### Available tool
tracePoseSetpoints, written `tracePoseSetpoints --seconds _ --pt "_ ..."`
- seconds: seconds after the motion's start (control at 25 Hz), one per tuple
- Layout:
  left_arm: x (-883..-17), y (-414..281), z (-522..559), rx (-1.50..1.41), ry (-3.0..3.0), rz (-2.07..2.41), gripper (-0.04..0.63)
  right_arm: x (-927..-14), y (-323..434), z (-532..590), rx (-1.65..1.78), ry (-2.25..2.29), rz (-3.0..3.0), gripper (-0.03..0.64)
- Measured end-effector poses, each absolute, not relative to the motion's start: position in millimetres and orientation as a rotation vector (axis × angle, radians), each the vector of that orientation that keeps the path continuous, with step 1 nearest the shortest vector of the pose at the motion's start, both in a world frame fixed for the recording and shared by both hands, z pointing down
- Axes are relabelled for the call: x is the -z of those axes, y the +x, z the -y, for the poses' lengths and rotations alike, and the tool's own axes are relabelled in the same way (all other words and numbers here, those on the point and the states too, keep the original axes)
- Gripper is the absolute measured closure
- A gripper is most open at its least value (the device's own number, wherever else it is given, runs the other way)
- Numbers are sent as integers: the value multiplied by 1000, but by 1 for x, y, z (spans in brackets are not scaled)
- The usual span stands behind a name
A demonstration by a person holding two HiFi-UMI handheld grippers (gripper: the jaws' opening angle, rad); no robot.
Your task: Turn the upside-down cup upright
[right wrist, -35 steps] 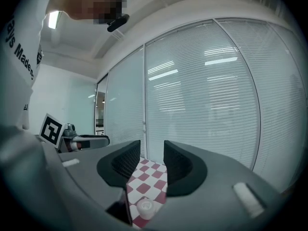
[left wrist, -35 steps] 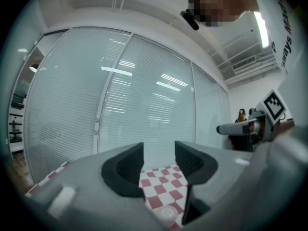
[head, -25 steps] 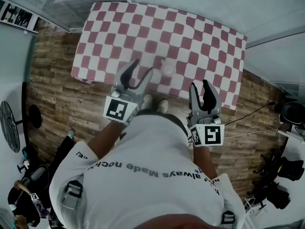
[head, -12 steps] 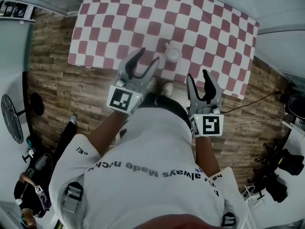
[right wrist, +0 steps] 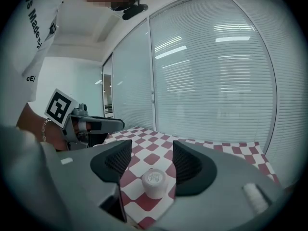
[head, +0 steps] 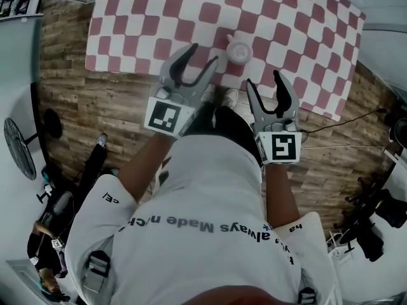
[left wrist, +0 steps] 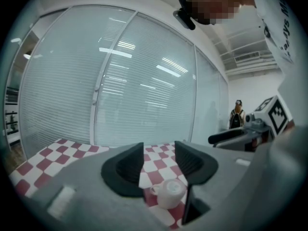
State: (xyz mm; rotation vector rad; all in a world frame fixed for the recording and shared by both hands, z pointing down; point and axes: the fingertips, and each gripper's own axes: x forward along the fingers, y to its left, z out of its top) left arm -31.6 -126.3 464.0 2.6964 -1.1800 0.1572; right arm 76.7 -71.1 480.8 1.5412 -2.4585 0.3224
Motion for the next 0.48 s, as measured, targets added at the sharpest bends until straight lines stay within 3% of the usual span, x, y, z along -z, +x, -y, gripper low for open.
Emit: tracePoseSetpoints --seconds 0.48 --pt "-543 -35 146 -240 2658 1164 390 -578 66 98 -392 1471 2411 272"
